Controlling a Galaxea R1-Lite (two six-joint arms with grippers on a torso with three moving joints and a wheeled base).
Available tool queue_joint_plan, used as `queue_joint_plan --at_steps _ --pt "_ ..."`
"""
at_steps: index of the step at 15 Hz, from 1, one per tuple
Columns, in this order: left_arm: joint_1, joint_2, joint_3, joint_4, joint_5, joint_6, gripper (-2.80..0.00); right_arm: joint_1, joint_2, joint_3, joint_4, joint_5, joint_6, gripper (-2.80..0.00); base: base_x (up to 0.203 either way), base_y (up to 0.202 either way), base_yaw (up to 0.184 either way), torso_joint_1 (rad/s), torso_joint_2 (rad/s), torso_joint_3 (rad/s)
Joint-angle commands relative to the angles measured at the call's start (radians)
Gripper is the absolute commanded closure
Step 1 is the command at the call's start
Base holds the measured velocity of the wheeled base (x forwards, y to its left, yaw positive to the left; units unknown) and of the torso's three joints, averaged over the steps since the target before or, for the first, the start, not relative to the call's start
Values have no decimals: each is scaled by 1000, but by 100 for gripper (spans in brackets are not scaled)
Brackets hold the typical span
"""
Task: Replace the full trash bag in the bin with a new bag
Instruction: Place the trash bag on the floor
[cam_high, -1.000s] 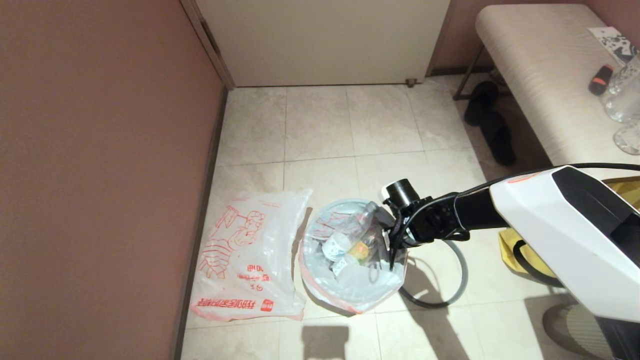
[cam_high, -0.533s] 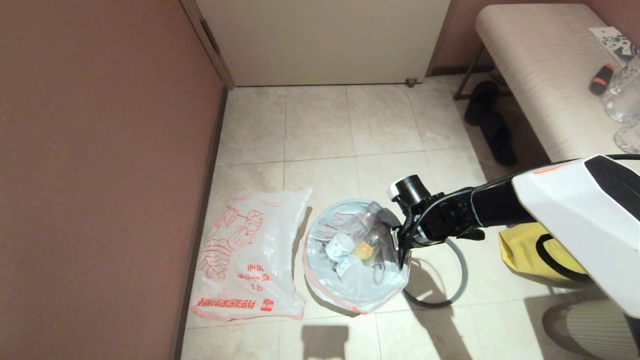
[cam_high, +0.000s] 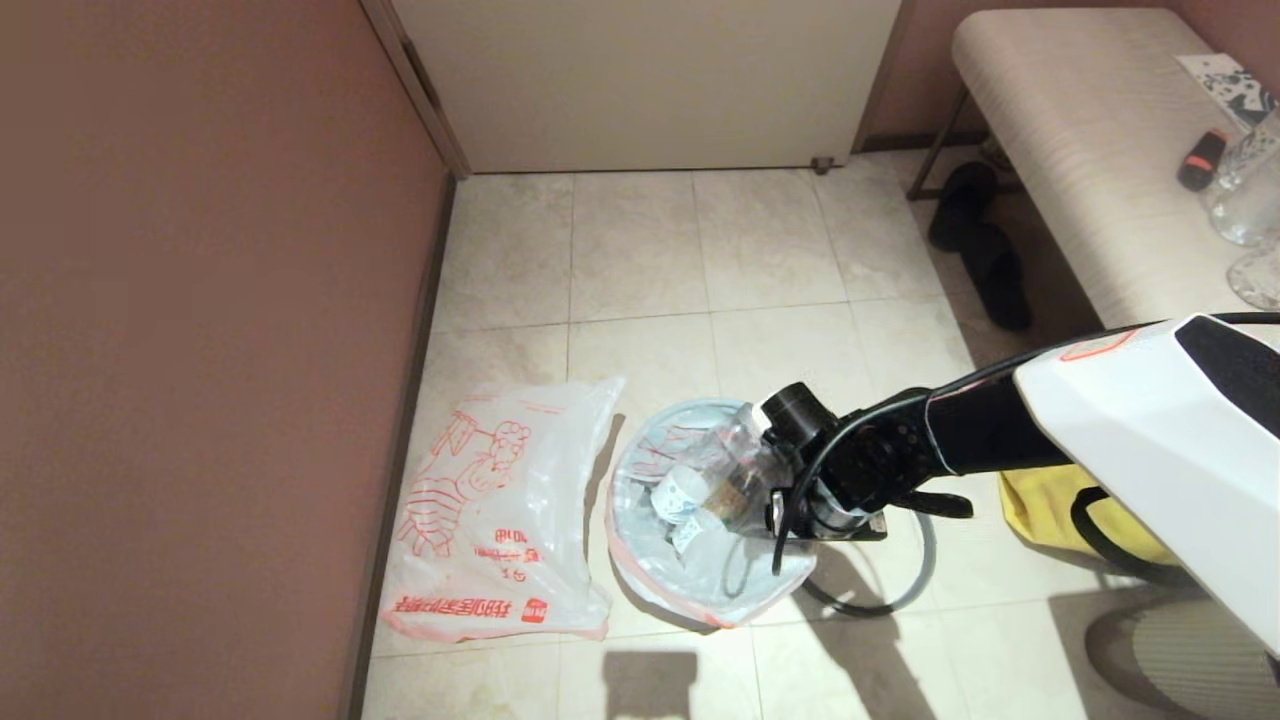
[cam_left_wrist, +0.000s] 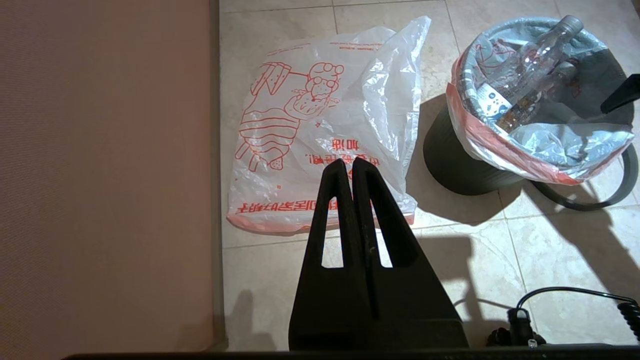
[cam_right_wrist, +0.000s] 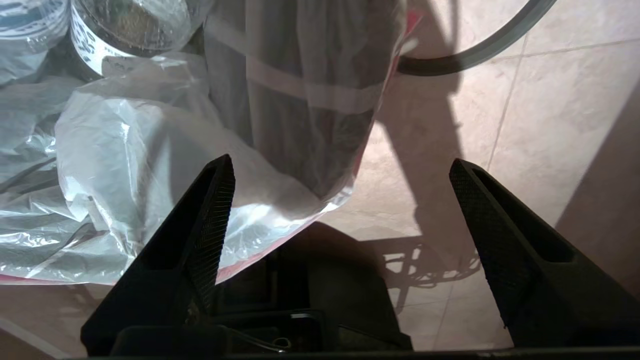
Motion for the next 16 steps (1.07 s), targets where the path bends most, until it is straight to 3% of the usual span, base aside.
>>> queue_joint_plan --at_steps 1,3,16 --pt "0 0 0 0 0 0 0 15 25 -2 5 -1 27 -280 0 0 0 0 0 0" --pt "0 0 0 0 0 0 0 28 45 -3 4 2 55 -280 0 0 0 0 0 0" --pt "0 0 0 0 0 0 0 30 91 -63 2 -2 47 -280 0 0 0 0 0 0"
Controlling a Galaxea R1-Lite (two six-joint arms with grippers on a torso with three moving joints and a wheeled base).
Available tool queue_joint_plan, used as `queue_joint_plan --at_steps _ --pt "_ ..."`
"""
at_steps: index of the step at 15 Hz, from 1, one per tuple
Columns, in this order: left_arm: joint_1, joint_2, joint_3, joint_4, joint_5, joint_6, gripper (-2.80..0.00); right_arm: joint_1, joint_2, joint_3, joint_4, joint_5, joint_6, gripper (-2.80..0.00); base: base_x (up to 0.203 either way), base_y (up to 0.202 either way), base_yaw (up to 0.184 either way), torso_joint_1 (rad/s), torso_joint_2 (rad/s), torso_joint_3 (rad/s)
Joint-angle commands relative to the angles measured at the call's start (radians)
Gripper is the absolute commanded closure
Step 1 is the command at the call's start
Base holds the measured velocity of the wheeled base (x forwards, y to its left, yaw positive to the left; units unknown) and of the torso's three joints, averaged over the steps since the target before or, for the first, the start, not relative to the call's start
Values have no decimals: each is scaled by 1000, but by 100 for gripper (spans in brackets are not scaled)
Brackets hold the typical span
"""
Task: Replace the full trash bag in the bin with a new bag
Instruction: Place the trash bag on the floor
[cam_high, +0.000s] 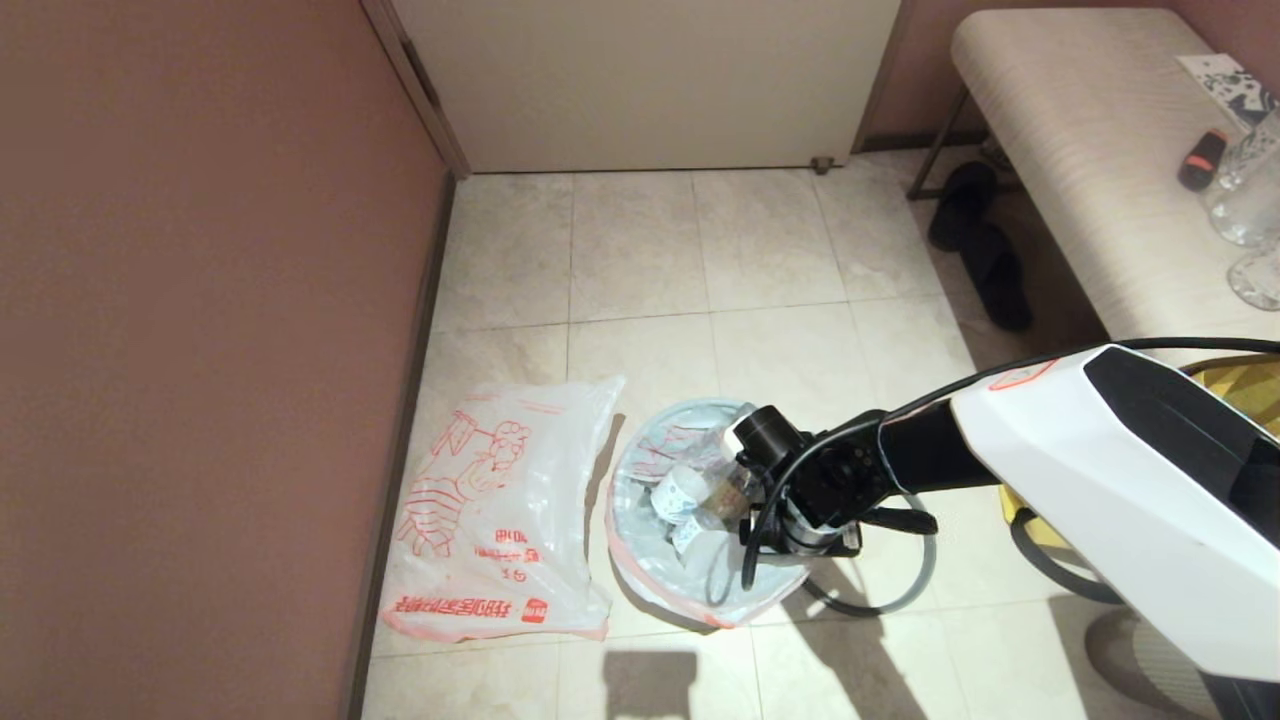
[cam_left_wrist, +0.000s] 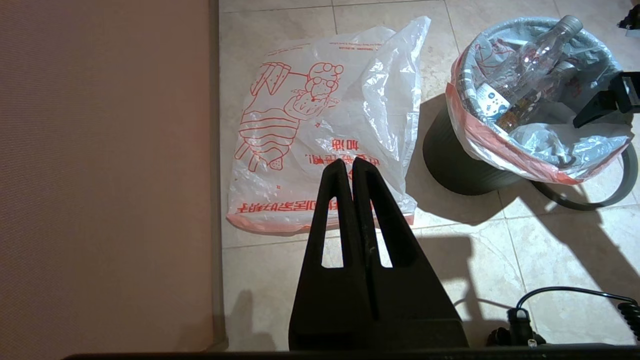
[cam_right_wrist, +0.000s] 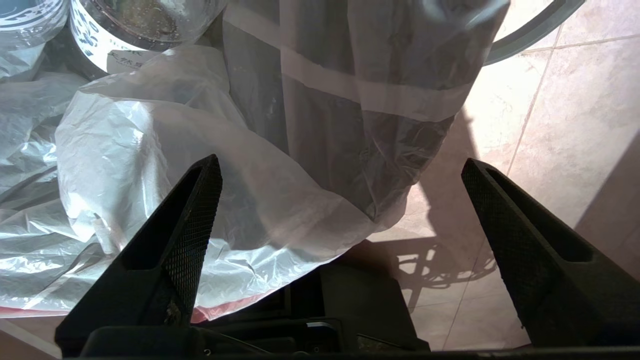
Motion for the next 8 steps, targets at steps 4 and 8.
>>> queue_joint_plan --at_steps 4,8 --pt "0 0 0 0 0 0 0 -1 10 -18 -2 -8 -13 0 0 0 0 0 0 0" --pt "0 0 0 0 0 0 0 2 14 -23 -2 -8 -13 0 0 0 0 0 0 0"
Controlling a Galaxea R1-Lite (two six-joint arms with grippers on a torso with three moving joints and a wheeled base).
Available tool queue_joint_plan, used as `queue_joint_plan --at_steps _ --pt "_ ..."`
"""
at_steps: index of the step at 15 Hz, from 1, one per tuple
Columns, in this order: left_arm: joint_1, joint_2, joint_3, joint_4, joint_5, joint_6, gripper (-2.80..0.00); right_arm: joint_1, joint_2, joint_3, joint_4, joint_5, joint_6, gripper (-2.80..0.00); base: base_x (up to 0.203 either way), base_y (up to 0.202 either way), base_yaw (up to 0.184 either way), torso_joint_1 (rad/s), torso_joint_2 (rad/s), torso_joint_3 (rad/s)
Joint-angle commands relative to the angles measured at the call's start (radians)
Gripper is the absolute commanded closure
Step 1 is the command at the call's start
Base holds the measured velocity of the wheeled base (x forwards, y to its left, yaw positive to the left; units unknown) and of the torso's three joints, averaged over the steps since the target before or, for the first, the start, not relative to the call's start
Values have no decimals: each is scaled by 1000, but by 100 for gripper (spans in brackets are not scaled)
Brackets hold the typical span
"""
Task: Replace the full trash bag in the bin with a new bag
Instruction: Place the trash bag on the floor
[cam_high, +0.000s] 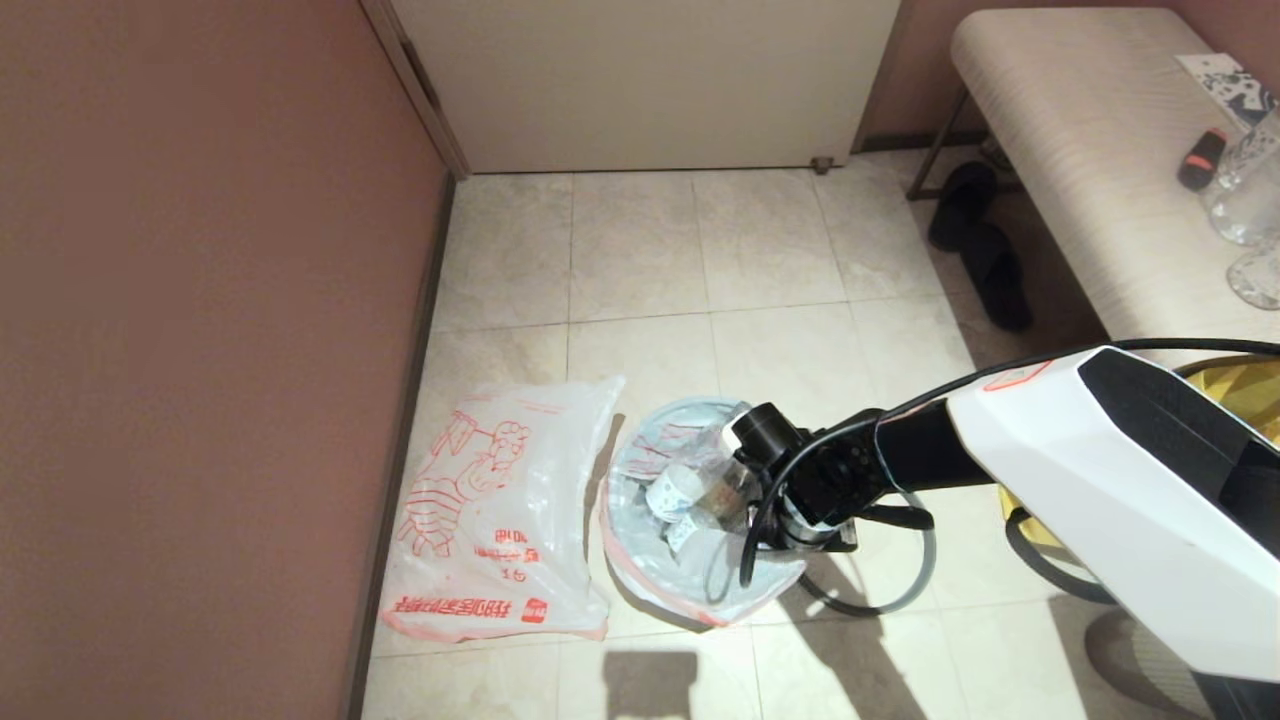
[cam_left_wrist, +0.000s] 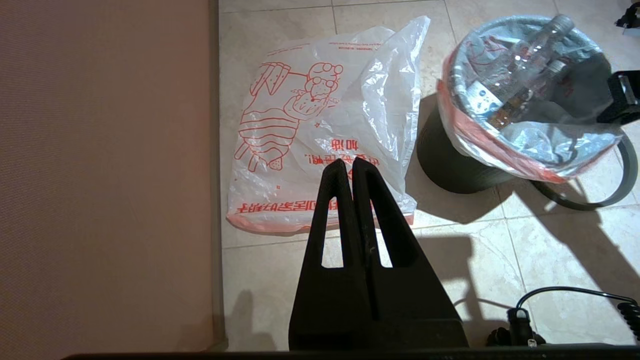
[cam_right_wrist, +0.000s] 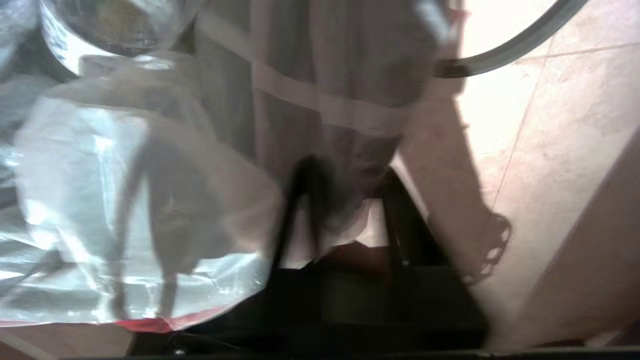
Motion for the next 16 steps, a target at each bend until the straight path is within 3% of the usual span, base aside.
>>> queue_joint_plan --at_steps 1,11,16 --pt "0 0 0 0 0 0 0 5 5 0 0 -1 3 0 0 0 0 0 0 0" --pt "0 0 0 0 0 0 0 28 -32 -1 13 -3 -3 0 0 0 0 0 0 0" --pt "0 0 0 0 0 0 0 28 -32 -4 17 -54 -23 0 0 0 0 0 0 0"
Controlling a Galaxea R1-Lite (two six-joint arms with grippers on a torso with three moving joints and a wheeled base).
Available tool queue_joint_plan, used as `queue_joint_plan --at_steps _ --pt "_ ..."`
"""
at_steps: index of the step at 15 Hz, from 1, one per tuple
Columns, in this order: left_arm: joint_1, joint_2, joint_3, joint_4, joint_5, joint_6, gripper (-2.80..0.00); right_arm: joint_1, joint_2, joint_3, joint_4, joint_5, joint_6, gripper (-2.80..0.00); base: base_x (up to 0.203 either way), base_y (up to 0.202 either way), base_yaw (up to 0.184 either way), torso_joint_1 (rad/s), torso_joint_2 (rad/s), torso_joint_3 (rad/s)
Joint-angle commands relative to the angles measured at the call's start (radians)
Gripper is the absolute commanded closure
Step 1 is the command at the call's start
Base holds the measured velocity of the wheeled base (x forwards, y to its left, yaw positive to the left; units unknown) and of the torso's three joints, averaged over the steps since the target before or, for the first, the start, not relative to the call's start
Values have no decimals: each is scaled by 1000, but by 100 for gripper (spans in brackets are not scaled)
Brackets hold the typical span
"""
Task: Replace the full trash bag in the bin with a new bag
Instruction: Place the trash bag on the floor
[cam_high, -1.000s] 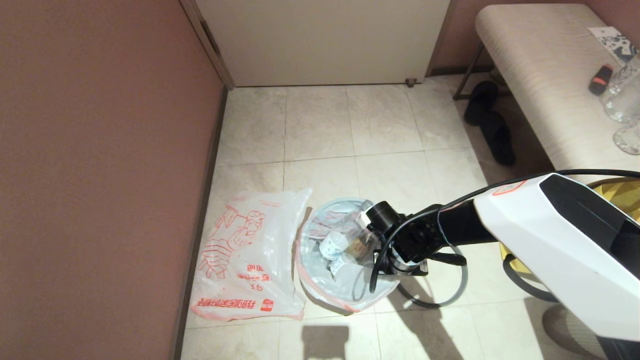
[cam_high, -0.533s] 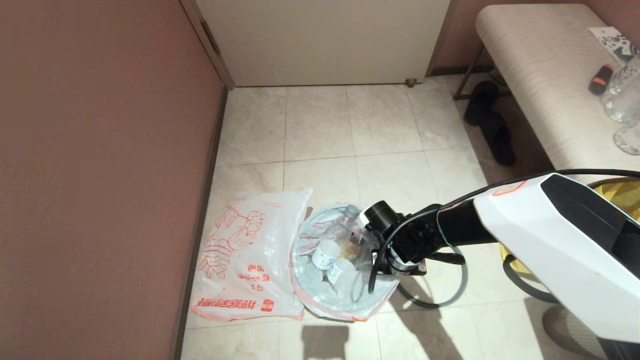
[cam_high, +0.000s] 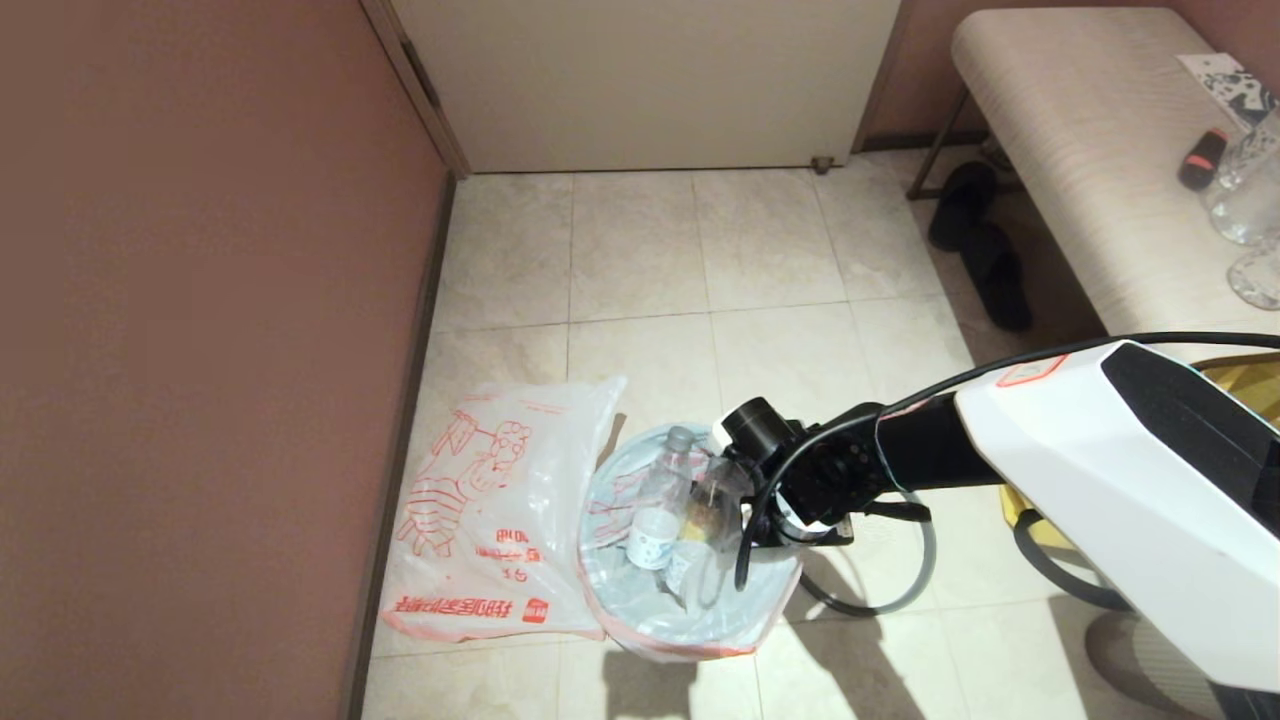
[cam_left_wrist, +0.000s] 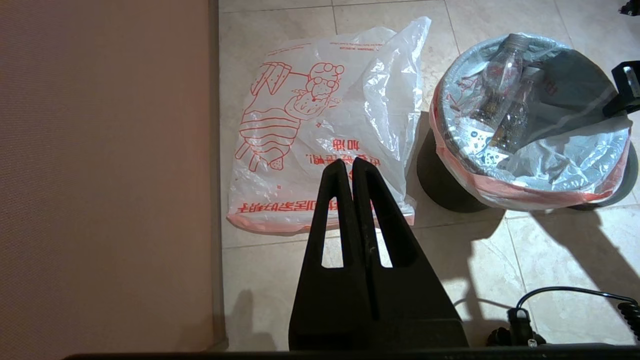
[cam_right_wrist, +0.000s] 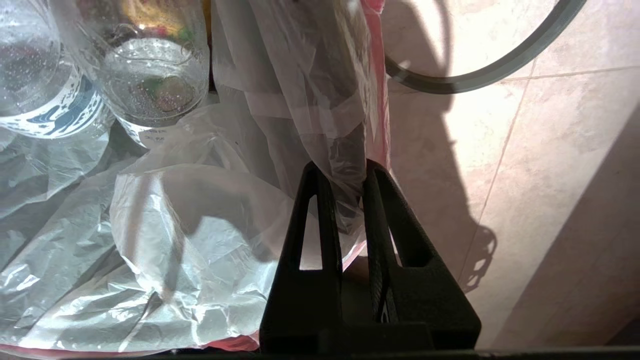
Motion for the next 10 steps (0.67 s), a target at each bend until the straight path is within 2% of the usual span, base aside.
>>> queue_joint_plan --at_steps 1,8,9,10 --pt "0 0 0 0 0 0 0 -1 -3 0 4 -8 3 0 0 0 0 0 0 0" --pt "0 0 0 0 0 0 0 19 -33 -2 66 -46 3 0 0 0 0 0 0 0" --pt "0 0 0 0 0 0 0 18 -29 -2 66 -46 2 -85 0 0 0 0 0 0" --pt "0 0 0 0 0 0 0 15 -26 -2 66 -46 3 -280 0 0 0 0 0 0"
